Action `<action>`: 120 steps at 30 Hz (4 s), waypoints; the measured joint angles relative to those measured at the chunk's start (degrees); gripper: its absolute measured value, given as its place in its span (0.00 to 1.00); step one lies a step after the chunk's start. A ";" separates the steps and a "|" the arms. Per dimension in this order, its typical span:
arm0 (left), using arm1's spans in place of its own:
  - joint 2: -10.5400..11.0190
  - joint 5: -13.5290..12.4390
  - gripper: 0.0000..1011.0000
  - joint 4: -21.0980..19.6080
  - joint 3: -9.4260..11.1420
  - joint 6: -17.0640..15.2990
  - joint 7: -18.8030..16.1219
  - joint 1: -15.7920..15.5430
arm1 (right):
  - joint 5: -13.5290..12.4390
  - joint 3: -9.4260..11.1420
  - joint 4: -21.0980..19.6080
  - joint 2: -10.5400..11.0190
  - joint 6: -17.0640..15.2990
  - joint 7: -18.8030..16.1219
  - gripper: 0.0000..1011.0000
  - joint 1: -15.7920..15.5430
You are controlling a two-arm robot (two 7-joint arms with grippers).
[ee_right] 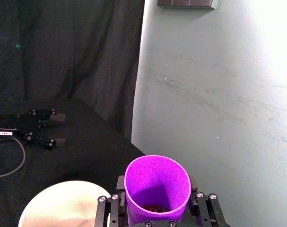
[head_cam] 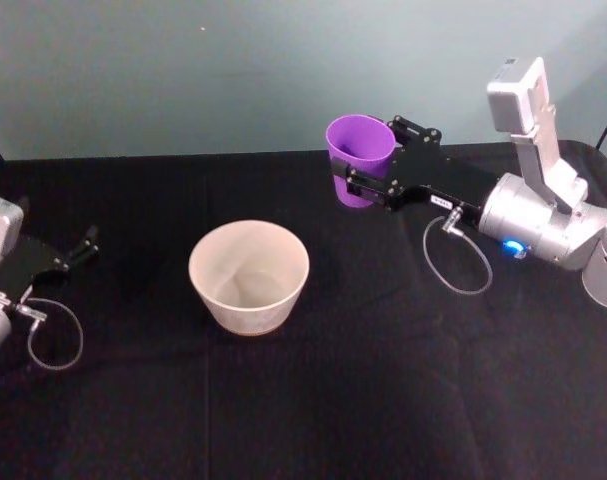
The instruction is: Pick up the cup and pour the mung beans from the cup into the bowl.
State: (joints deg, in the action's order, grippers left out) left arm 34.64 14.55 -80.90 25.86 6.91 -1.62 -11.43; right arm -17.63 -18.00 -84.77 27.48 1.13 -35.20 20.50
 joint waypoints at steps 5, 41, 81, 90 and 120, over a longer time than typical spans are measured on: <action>0.00 0.00 0.99 0.00 0.00 0.00 0.00 0.00 | 0.00 0.00 0.00 0.00 0.00 0.00 0.73 0.00; 0.00 0.00 0.99 0.00 0.00 0.00 0.00 0.00 | 0.00 0.00 0.01 0.00 0.00 0.00 0.73 0.00; 0.00 0.00 0.99 0.00 0.00 0.00 0.00 0.00 | 0.00 0.00 0.00 0.00 0.00 0.00 0.73 0.00; 0.00 0.00 0.99 0.00 0.00 0.00 0.00 0.00 | 0.00 0.00 0.00 0.00 0.00 0.00 0.73 0.00; 0.00 0.00 0.99 0.00 0.00 0.00 0.00 0.00 | 0.00 0.00 0.01 0.00 0.00 0.00 0.73 -0.01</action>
State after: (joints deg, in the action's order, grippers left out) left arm 34.65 14.55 -80.90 25.86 6.91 -1.62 -11.43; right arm -17.64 -18.00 -84.77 27.48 1.13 -35.20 20.50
